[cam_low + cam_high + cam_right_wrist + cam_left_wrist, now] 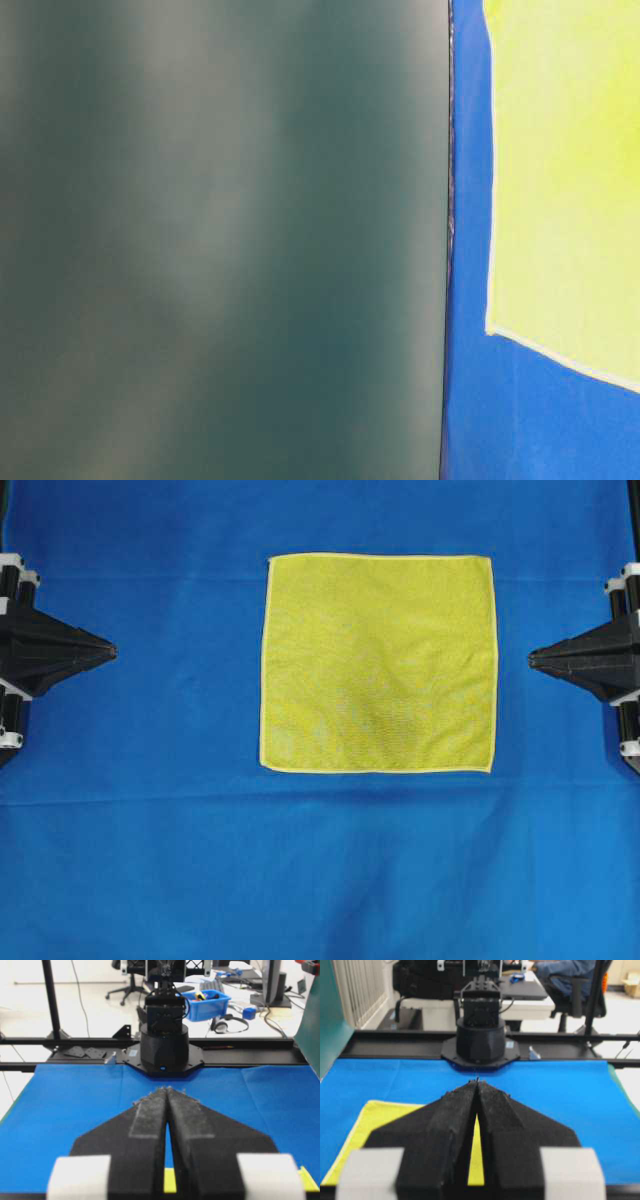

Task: Fold the yellow towel.
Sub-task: 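Move both grippers to the towel's far corners and grasp them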

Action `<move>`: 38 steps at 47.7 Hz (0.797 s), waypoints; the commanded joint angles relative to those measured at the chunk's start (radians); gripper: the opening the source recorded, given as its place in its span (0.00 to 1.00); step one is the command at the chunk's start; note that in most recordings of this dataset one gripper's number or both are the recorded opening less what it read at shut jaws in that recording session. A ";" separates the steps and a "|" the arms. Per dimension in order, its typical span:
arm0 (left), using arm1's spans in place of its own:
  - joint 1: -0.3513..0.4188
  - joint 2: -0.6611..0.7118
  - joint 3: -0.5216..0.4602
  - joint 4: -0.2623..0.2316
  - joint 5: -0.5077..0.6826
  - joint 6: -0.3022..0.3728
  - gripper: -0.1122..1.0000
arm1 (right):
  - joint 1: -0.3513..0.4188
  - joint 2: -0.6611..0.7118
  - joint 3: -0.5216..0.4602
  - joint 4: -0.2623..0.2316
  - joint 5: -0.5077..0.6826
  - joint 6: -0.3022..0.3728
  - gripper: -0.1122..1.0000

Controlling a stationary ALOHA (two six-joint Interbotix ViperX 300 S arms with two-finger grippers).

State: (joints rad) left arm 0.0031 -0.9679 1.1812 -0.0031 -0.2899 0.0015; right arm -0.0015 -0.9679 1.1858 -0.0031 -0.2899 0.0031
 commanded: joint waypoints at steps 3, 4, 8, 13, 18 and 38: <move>-0.002 0.054 -0.055 -0.011 0.012 0.032 0.10 | -0.028 0.008 -0.038 0.000 0.021 -0.008 0.10; -0.002 0.064 -0.060 -0.011 0.012 0.038 0.10 | -0.035 0.009 -0.041 -0.002 0.040 -0.006 0.10; 0.015 0.115 -0.080 -0.014 0.009 0.069 0.10 | -0.075 0.015 -0.063 0.000 0.140 0.005 0.10; 0.051 0.201 -0.112 -0.015 0.012 0.087 0.10 | -0.115 0.041 -0.094 0.000 0.270 0.008 0.10; 0.097 0.293 -0.144 -0.015 0.018 0.095 0.10 | -0.156 0.077 -0.117 0.000 0.347 0.009 0.10; 0.310 0.690 -0.367 -0.015 0.187 0.094 0.46 | -0.448 0.304 -0.144 -0.012 0.453 -0.005 0.26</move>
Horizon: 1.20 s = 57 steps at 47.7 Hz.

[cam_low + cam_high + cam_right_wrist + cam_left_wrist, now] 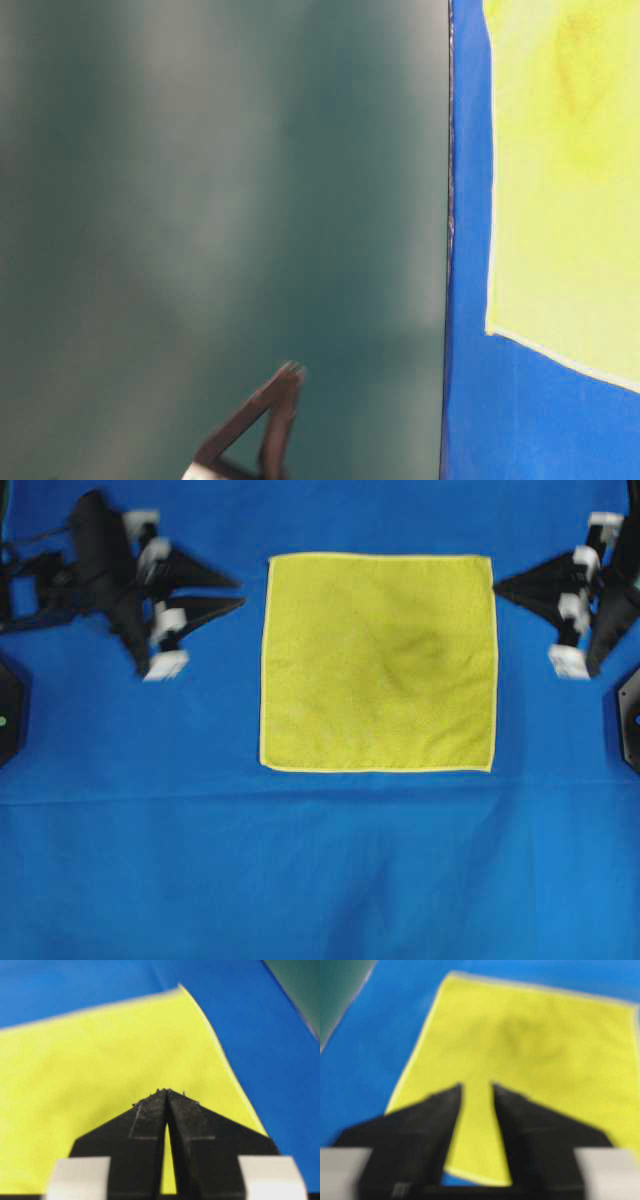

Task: Fold the yellow towel.
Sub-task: 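Move both grippers to the towel's far corners and grasp them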

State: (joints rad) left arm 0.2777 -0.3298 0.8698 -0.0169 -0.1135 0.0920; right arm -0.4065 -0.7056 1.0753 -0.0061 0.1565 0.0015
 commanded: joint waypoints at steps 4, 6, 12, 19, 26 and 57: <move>0.077 0.133 -0.086 -0.002 0.012 0.009 0.68 | -0.100 0.114 -0.048 -0.035 0.021 -0.003 0.49; 0.098 0.175 -0.101 -0.002 0.011 0.009 0.78 | -0.121 0.146 -0.055 -0.048 0.026 -0.003 0.59; 0.152 0.307 -0.149 -0.002 0.011 0.018 0.84 | -0.169 0.245 -0.081 -0.075 0.026 -0.003 0.65; 0.183 0.414 -0.198 0.000 -0.008 0.041 0.84 | -0.206 0.368 -0.115 -0.107 0.021 -0.003 0.62; 0.210 0.479 -0.229 -0.002 -0.020 0.052 0.84 | -0.233 0.477 -0.137 -0.126 -0.003 -0.003 0.62; 0.242 0.594 -0.261 -0.002 -0.029 0.055 0.79 | -0.307 0.653 -0.158 -0.150 -0.103 -0.006 0.60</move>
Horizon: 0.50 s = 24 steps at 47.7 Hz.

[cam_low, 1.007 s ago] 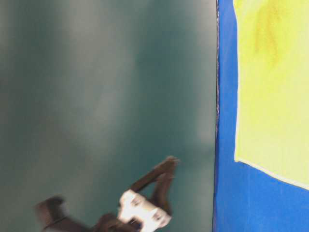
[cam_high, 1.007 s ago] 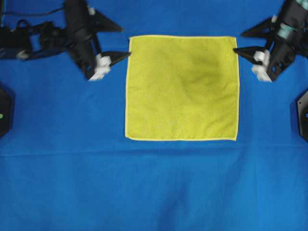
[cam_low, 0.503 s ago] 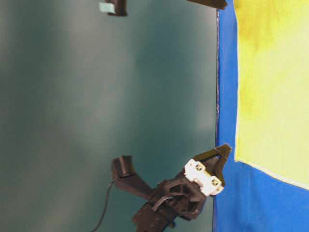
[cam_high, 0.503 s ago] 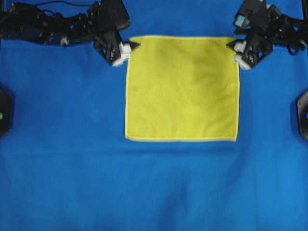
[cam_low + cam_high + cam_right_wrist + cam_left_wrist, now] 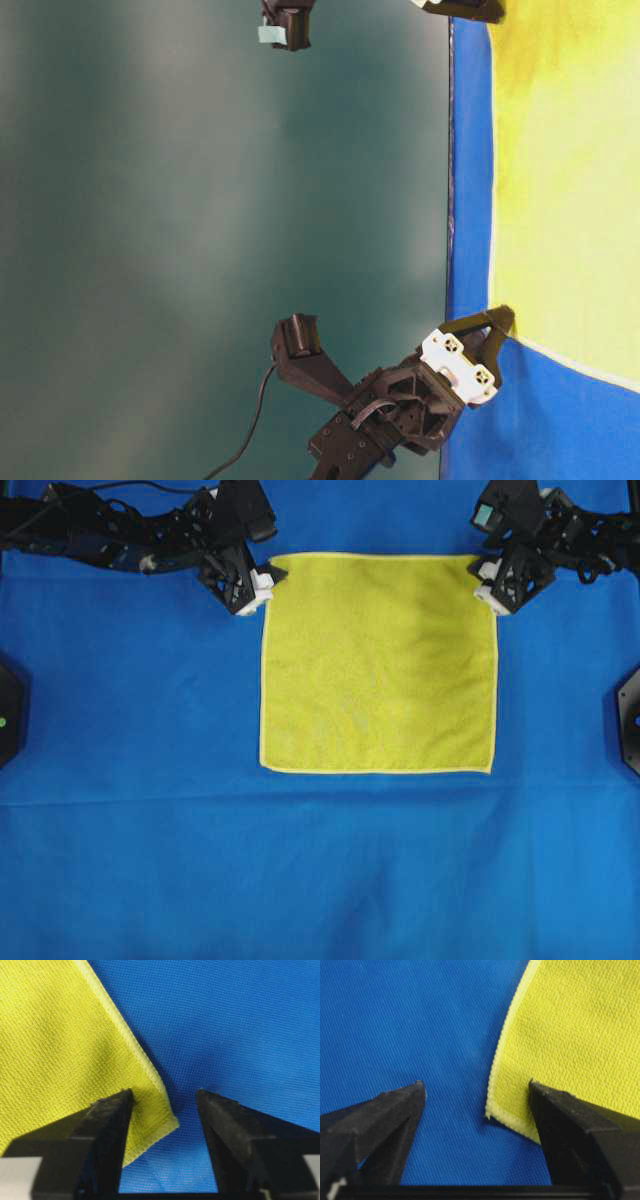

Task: Fold the yellow towel.
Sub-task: 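Move both grippers to the towel's far corners and grasp them, then lift the far corners and fold them toward the near edge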

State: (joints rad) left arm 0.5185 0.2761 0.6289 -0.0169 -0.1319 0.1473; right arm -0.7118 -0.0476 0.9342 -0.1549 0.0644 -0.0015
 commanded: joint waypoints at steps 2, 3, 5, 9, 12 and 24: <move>0.002 -0.011 -0.021 -0.002 -0.011 0.000 0.74 | 0.000 -0.005 -0.017 -0.003 -0.011 -0.003 0.56; 0.000 -0.009 -0.021 -0.002 -0.011 0.002 0.70 | -0.002 -0.005 -0.015 -0.002 -0.011 -0.002 0.52; 0.002 -0.006 -0.023 0.000 -0.011 0.002 0.62 | 0.000 -0.005 -0.012 -0.002 -0.017 -0.006 0.43; 0.000 0.000 -0.023 -0.002 -0.012 0.005 0.40 | 0.000 -0.005 -0.009 -0.002 -0.028 -0.006 0.21; -0.003 0.002 -0.020 -0.002 -0.009 0.021 0.24 | 0.002 -0.006 -0.011 -0.003 -0.028 -0.006 0.12; -0.014 -0.011 -0.020 -0.002 0.018 0.044 0.11 | 0.002 -0.025 -0.012 -0.002 -0.028 0.006 0.12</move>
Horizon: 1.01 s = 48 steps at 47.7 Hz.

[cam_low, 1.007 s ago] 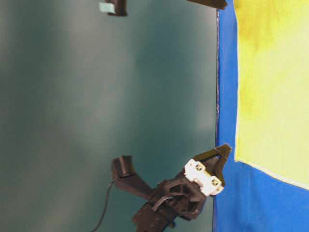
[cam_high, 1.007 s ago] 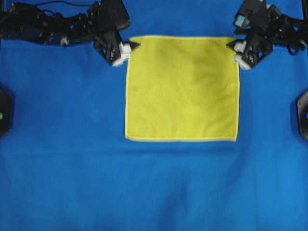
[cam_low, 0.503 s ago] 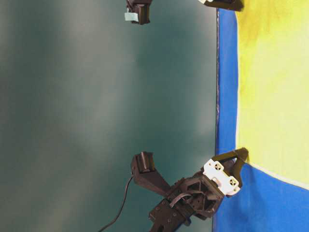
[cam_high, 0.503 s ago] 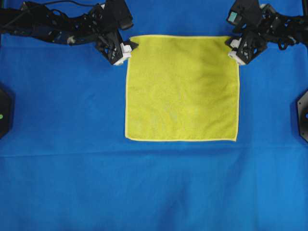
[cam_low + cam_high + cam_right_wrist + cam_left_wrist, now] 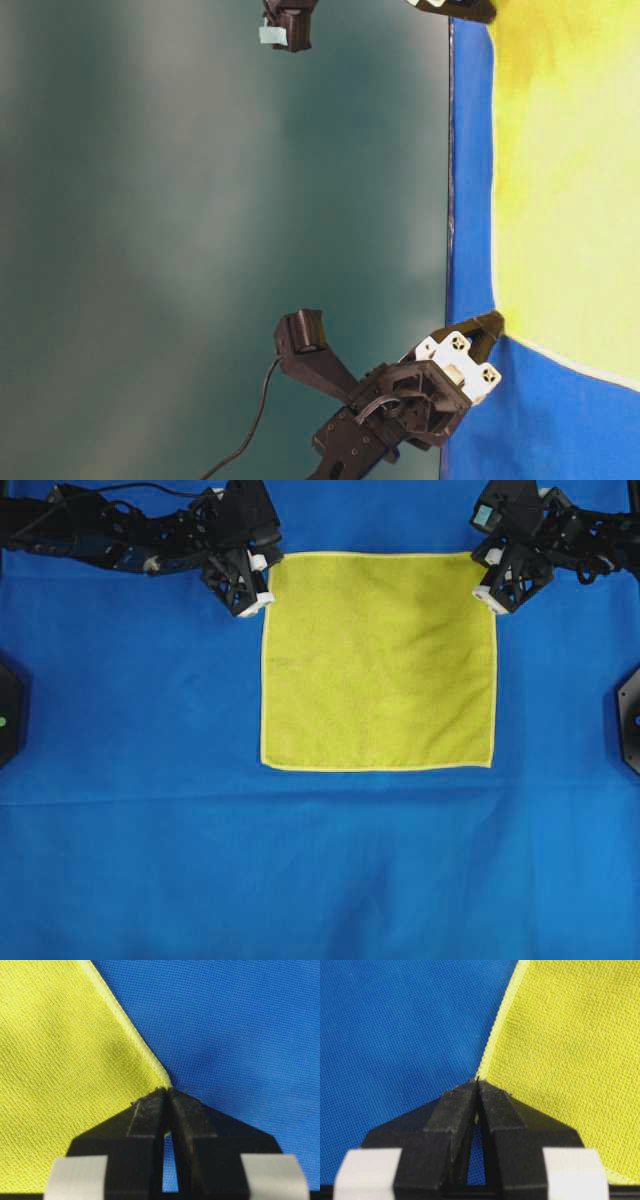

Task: Fold the yellow towel.
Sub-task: 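Lift the far corners and fold them toward the near edge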

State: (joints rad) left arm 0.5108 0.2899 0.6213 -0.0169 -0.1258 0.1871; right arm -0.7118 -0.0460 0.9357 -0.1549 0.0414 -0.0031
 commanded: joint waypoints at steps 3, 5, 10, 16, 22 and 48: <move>-0.005 -0.046 -0.014 -0.002 0.029 0.008 0.11 | 0.002 -0.054 -0.011 0.002 0.000 0.012 0.12; -0.005 -0.064 -0.015 -0.002 0.038 0.012 0.11 | 0.002 -0.071 -0.008 0.002 0.005 0.014 0.12; -0.005 -0.110 -0.018 -0.002 0.051 0.021 0.11 | 0.003 -0.123 0.000 0.005 0.028 0.017 0.12; -0.005 -0.144 -0.015 0.000 0.054 0.021 0.11 | 0.003 -0.169 0.012 0.012 0.040 0.017 0.12; -0.006 -0.144 -0.014 -0.002 0.061 0.021 0.11 | 0.003 -0.175 0.017 0.012 0.040 0.017 0.12; -0.201 -0.258 0.031 -0.002 0.229 0.031 0.11 | 0.219 -0.307 0.086 0.146 0.135 0.018 0.12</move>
State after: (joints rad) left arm 0.3497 0.0736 0.6489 -0.0169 0.0844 0.2163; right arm -0.5446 -0.3007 1.0124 -0.0414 0.1687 0.0123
